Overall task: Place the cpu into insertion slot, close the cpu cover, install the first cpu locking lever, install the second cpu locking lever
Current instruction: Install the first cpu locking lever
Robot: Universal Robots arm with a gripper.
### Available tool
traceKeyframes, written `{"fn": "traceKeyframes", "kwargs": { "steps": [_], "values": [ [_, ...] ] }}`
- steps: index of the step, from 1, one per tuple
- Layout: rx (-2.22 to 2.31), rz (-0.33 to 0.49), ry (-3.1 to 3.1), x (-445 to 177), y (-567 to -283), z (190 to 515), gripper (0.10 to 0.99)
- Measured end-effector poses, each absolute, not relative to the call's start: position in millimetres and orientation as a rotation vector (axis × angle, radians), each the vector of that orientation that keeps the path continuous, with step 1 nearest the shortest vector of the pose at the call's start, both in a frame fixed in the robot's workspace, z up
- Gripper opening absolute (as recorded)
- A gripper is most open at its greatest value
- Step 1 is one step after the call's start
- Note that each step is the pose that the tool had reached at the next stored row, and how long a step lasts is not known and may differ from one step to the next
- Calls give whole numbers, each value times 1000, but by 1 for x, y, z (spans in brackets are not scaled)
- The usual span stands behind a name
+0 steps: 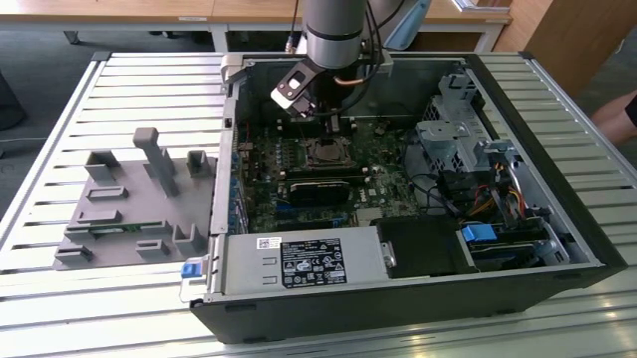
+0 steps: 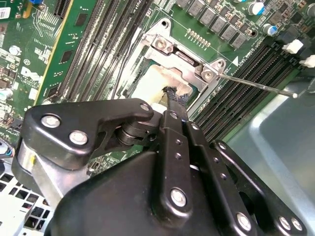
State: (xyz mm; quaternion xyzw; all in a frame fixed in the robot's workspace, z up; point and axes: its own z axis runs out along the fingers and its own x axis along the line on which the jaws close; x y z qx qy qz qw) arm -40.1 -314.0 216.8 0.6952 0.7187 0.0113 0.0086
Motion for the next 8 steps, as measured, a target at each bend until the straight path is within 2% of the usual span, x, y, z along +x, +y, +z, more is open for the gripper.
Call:
{"fn": "traceKeyframes", "kwargs": {
  "steps": [8],
  "values": [
    [2172,35,2246,-40,-314,225,106]
  ]
}}
